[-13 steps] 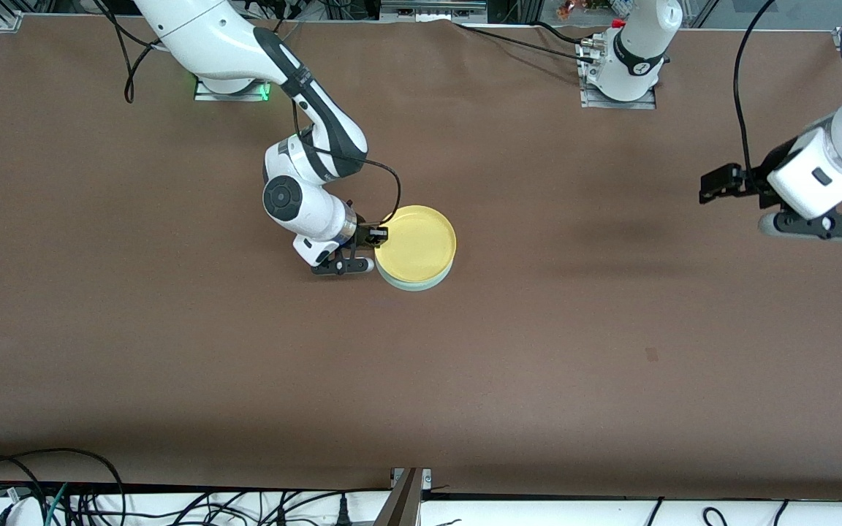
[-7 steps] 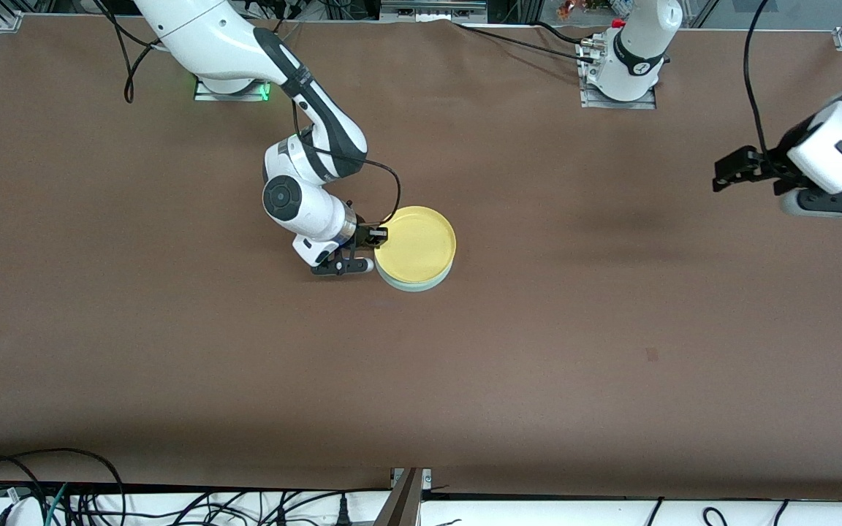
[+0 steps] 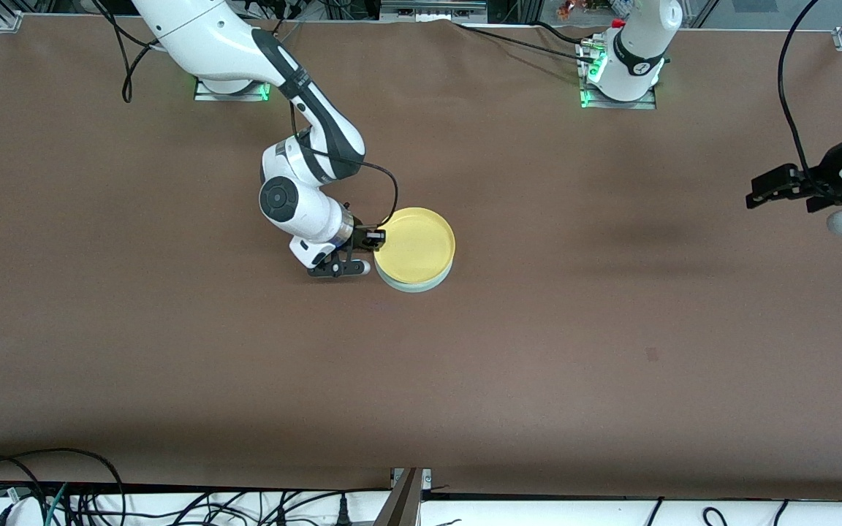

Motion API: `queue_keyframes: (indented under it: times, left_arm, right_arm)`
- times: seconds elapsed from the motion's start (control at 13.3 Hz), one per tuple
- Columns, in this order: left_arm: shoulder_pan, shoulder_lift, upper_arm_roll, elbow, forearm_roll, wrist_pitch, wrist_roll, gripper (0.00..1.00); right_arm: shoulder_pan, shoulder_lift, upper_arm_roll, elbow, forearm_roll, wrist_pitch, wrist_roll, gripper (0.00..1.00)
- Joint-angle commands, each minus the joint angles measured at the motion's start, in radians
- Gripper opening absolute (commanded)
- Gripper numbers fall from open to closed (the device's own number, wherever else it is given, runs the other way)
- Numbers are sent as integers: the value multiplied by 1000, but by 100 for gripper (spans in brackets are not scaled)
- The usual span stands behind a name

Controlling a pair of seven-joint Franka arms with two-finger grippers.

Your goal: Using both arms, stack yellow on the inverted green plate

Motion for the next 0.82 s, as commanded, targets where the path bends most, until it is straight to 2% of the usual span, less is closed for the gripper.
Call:
queue_keyframes:
  times: [0.0,0.15,0.38,0.53,0.75]
  left_arm:
    - [0,-7,-18,21,50,-46,14,100]
    - [6,-10,-8,28,38,-29,14,100]
    - [5,-5,-12,27,39,8,8,100]
    - [3,-1,-15,28,42,17,10,100]
    - [3,-1,-15,27,44,53,10,100]
  right_arm:
    - [-5,-49,-28,8,-2,-30,-5,100]
    - [-5,-65,-90,89,-8,-178,-11,100]
    - [-5,-65,-205,273,-100,-458,-20,100]
    - [-5,-66,-278,335,-108,-552,-55,100]
    - [-5,-89,-399,415,-109,-699,-221,100]
